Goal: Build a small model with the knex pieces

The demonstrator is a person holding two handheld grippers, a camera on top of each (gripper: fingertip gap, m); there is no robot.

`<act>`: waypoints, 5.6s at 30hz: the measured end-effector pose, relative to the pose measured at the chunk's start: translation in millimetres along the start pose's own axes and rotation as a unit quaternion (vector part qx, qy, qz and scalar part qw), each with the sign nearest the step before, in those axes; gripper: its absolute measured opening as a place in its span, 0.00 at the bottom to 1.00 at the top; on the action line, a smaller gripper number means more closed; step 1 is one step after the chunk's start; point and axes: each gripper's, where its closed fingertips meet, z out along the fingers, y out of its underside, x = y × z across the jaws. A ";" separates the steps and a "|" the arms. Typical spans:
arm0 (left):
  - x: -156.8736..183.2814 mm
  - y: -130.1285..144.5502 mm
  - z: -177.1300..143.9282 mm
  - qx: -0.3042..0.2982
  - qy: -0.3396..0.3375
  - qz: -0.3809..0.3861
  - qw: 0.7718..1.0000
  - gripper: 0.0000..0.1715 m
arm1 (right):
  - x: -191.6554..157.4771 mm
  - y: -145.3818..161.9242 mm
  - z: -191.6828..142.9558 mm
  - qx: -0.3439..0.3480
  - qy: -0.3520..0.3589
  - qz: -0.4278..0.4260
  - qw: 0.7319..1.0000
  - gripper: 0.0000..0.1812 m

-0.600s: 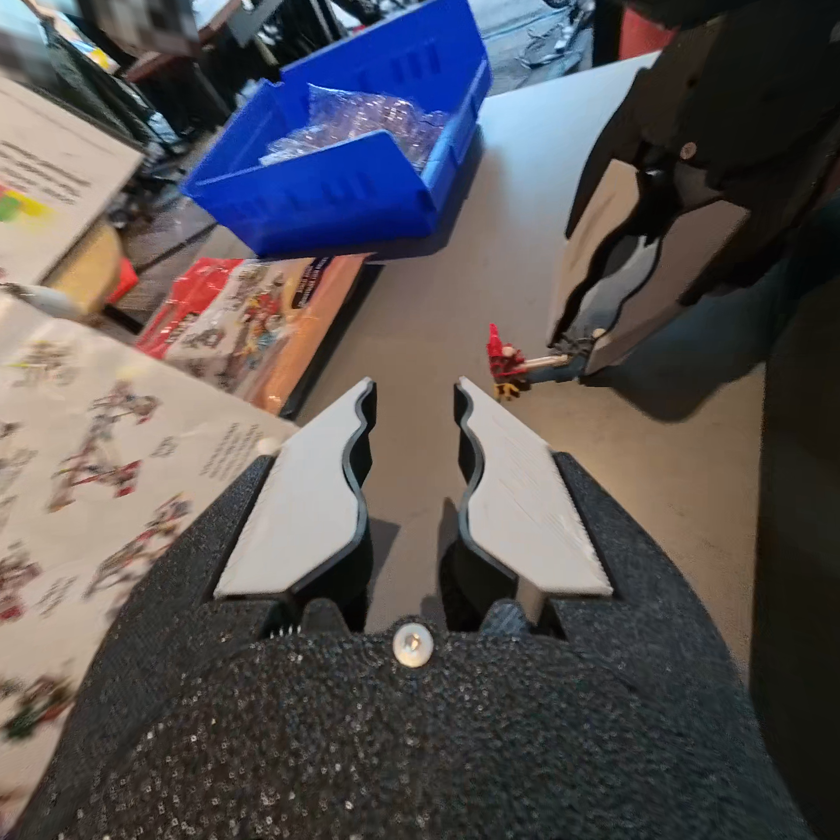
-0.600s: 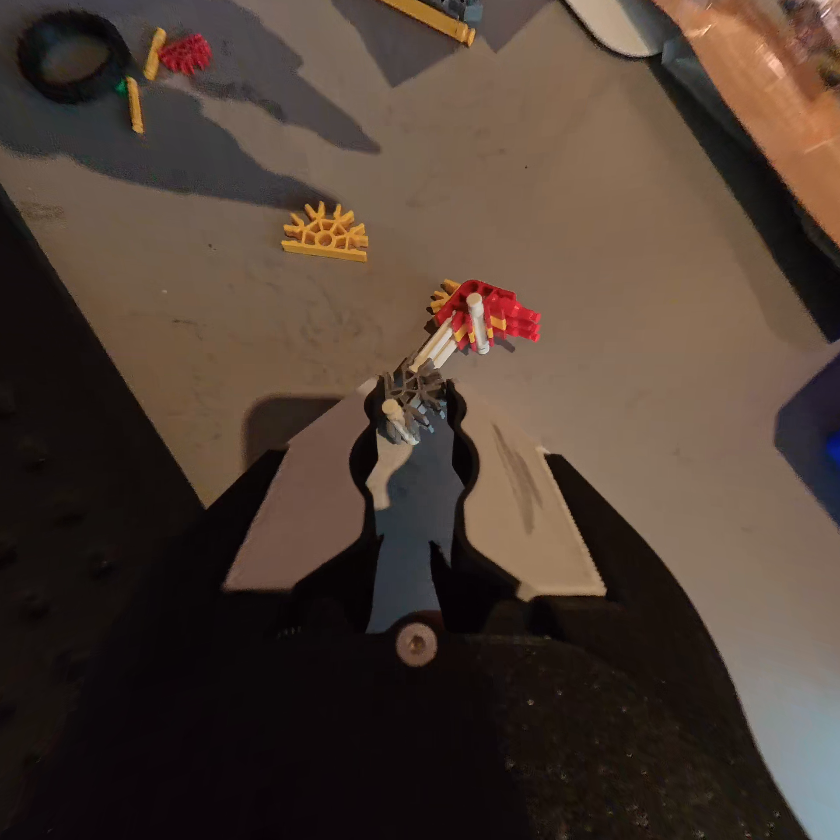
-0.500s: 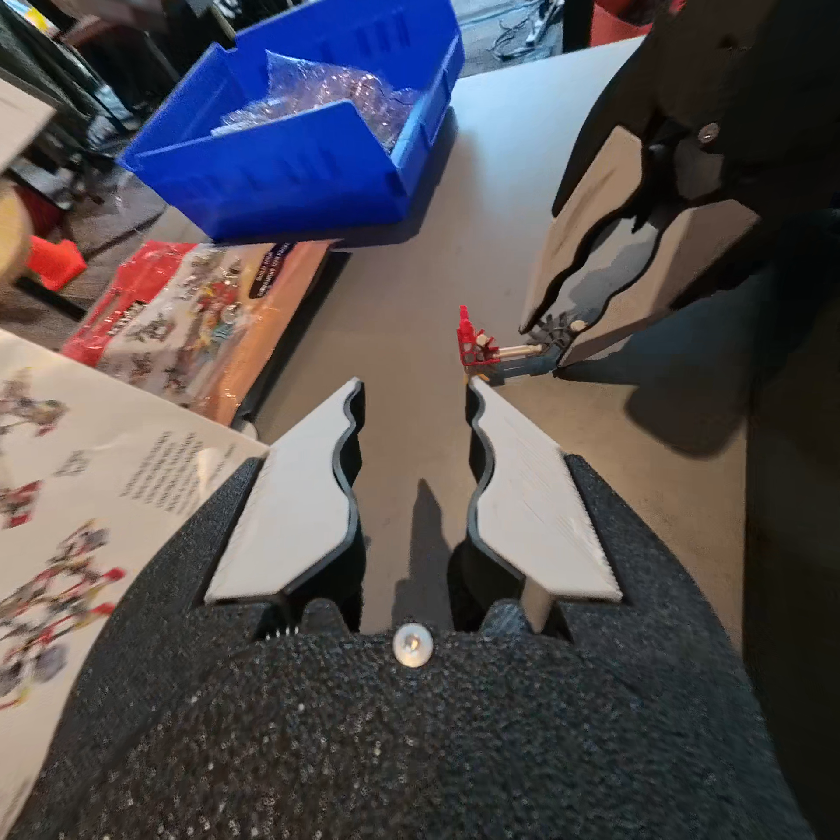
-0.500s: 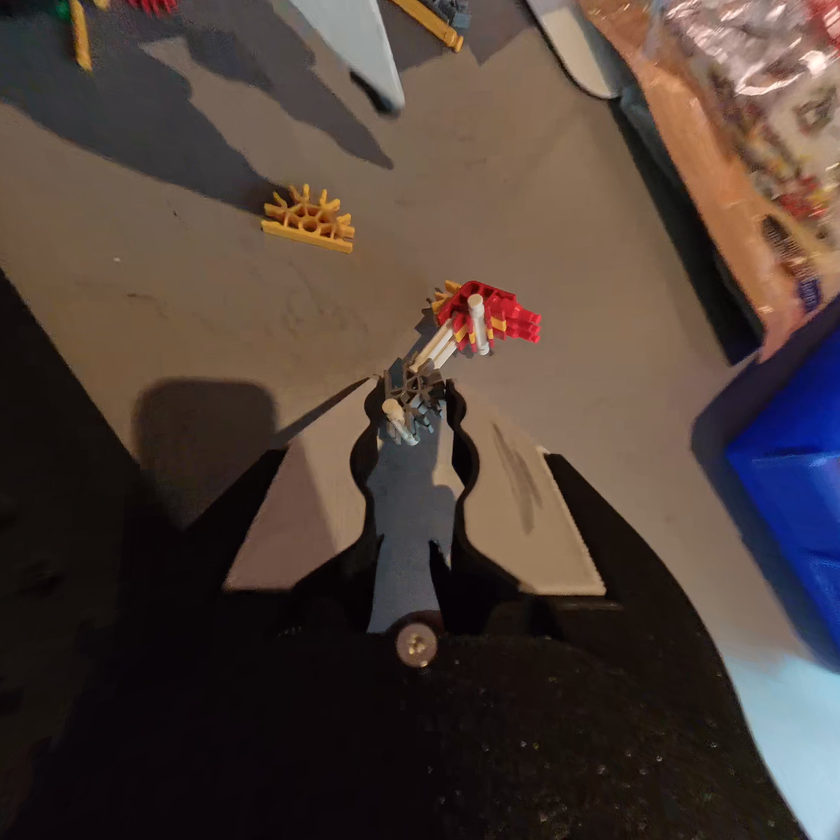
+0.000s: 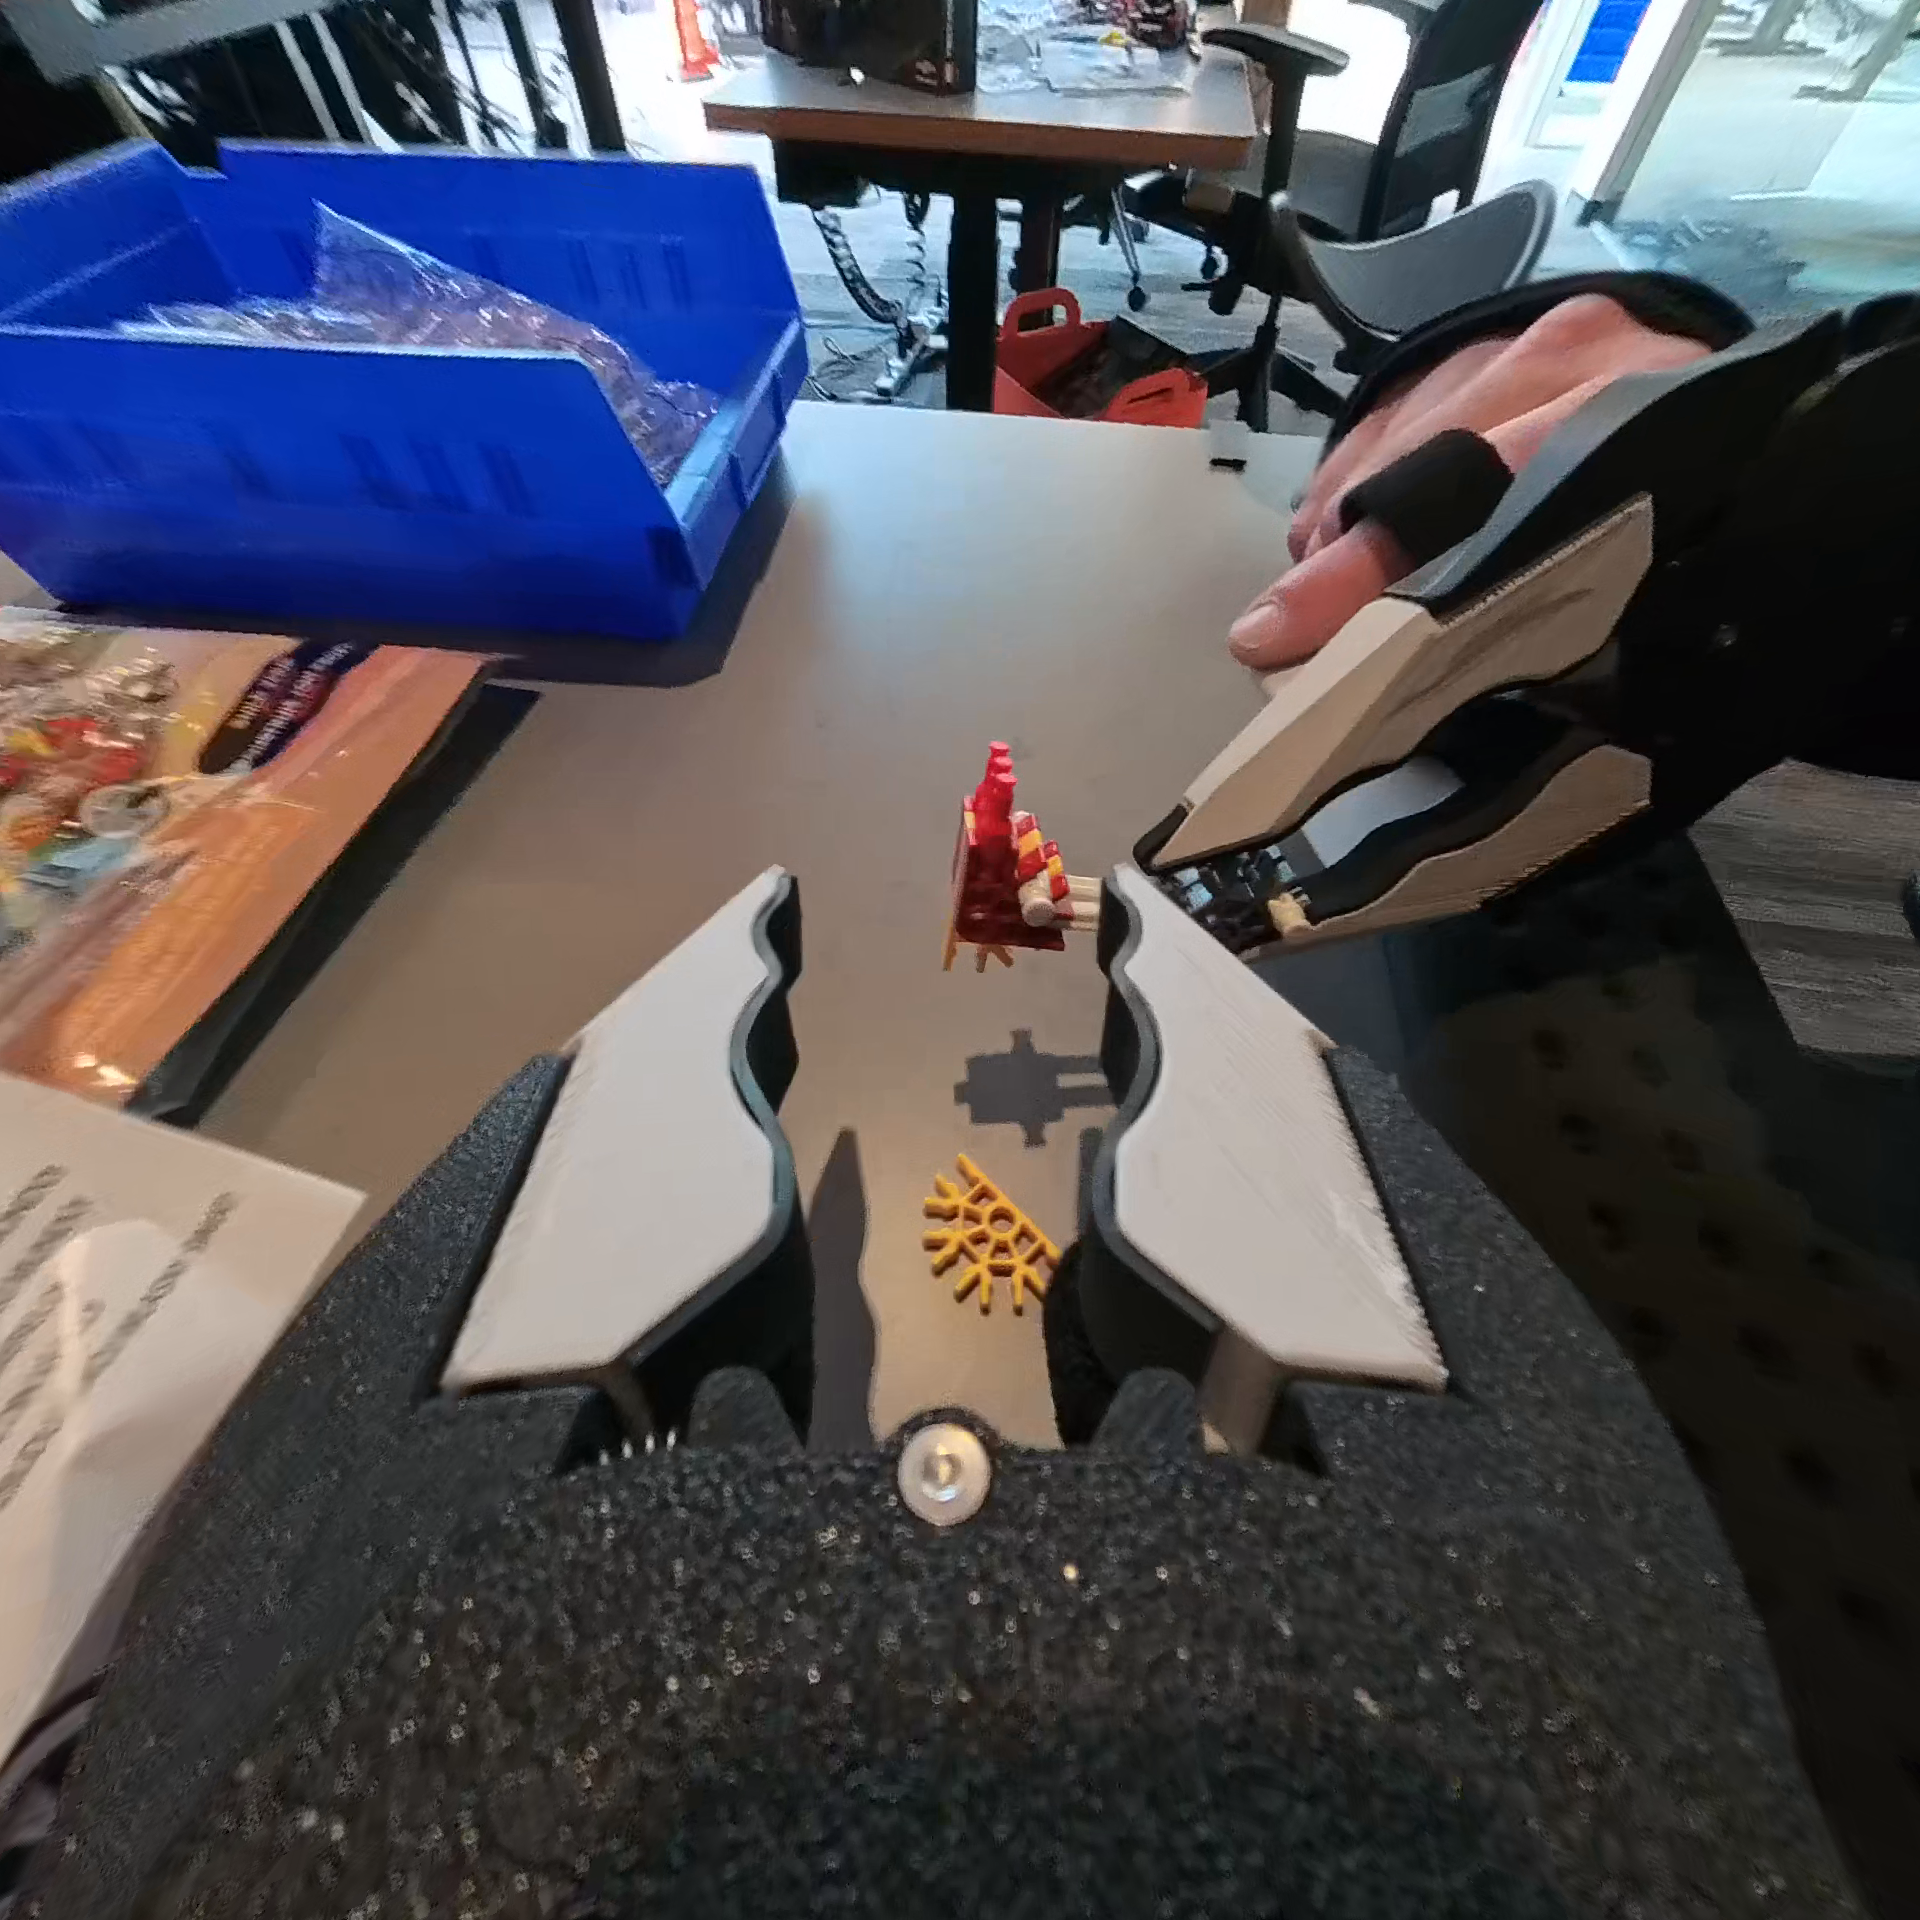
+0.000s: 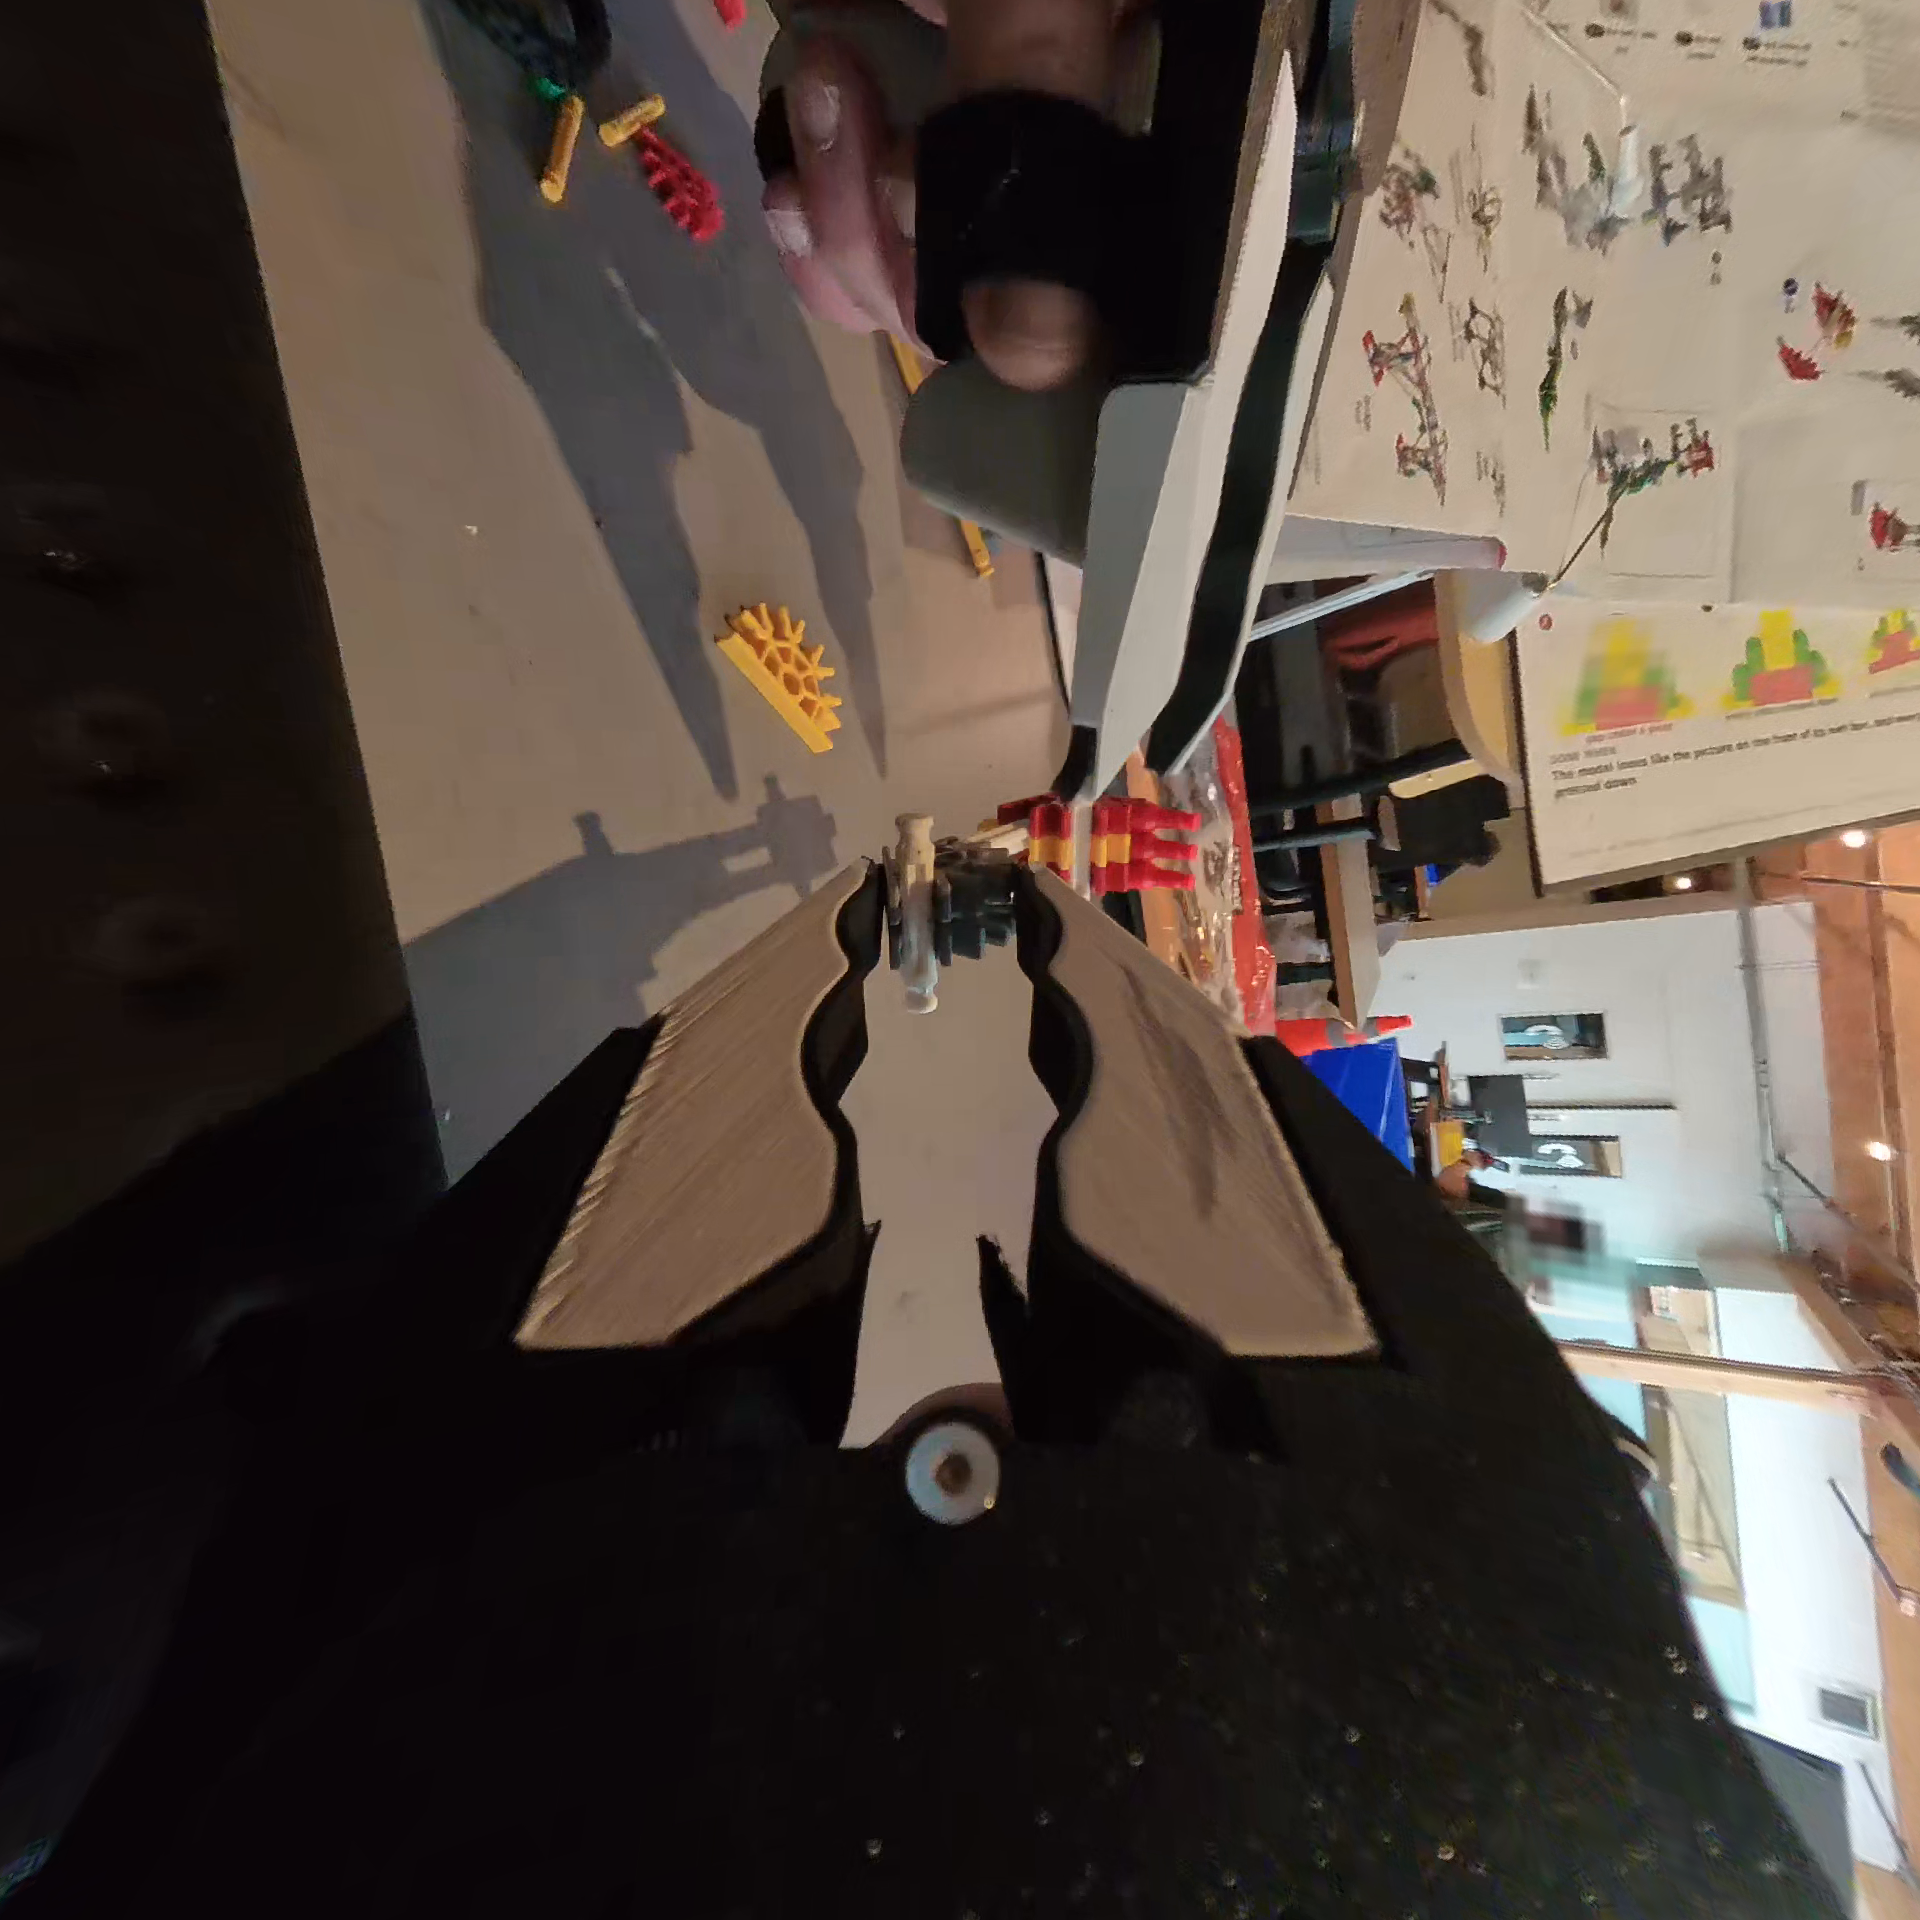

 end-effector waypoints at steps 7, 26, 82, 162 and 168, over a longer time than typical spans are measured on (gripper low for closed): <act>20.8 -4.8 14.7 0.003 0.071 -0.023 0.997 0.12 | 0.6 -4.4 -10.2 0.011 -0.017 -0.035 0.999 0.14; -23.7 -63.1 -26.0 0.171 -0.141 0.024 0.975 0.10 | 45.8 -5.9 -11.7 0.168 -0.155 0.693 0.684 0.39; -35.8 -75.3 -39.4 0.339 -0.001 -0.317 0.886 0.09 | 126.6 -34.4 -3.2 0.193 0.102 0.319 0.922 0.08; -2.9 8.0 -72.2 -0.015 -0.136 0.051 0.989 0.18 | 54.5 -78.5 7.0 0.160 -0.254 0.326 0.896 0.09; -12.8 28.4 -95.6 -0.028 -0.157 0.039 0.986 0.17 | 54.7 -95.3 33.8 0.180 -0.230 0.390 0.874 0.09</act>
